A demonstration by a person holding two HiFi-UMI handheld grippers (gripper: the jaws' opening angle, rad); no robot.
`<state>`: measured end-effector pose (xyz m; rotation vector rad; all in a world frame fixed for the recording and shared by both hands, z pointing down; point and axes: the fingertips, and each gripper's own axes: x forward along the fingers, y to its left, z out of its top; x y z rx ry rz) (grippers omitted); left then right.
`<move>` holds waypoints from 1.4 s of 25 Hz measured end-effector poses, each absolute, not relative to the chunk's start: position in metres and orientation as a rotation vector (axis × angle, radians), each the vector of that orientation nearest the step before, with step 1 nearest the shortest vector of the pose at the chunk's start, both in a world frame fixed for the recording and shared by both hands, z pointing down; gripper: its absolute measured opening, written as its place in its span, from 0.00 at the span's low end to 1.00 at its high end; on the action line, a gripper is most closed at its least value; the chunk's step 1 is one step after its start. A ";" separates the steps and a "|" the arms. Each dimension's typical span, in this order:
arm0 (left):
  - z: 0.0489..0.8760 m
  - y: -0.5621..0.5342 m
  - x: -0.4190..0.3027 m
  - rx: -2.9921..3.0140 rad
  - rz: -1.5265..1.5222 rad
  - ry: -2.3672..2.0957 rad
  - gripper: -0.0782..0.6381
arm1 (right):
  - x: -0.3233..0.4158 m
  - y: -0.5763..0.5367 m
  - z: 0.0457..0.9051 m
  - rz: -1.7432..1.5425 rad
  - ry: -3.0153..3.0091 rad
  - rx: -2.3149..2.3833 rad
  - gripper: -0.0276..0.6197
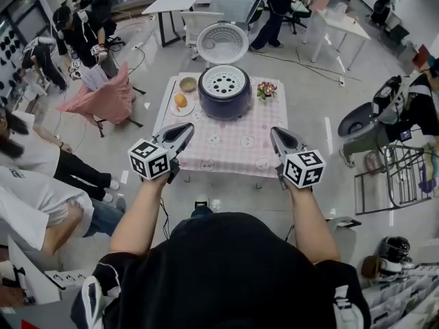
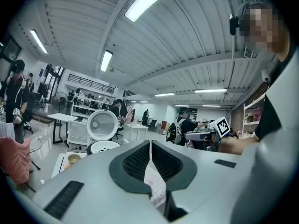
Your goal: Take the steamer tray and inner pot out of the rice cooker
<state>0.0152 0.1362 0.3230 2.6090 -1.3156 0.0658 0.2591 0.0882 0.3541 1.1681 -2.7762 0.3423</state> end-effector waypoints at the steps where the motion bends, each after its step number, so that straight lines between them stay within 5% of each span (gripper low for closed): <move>1: 0.323 0.133 0.014 2.611 0.070 -1.309 0.15 | 0.259 0.085 0.354 0.344 -2.774 1.176 0.06; 23: 0.358 -0.012 -0.068 2.649 0.079 -1.101 0.16 | 0.171 -0.029 0.383 0.391 -2.655 1.308 0.07; 35: 0.376 -0.077 -0.114 2.664 0.145 -1.041 0.40 | 0.130 -0.075 0.393 0.380 -2.589 1.366 0.41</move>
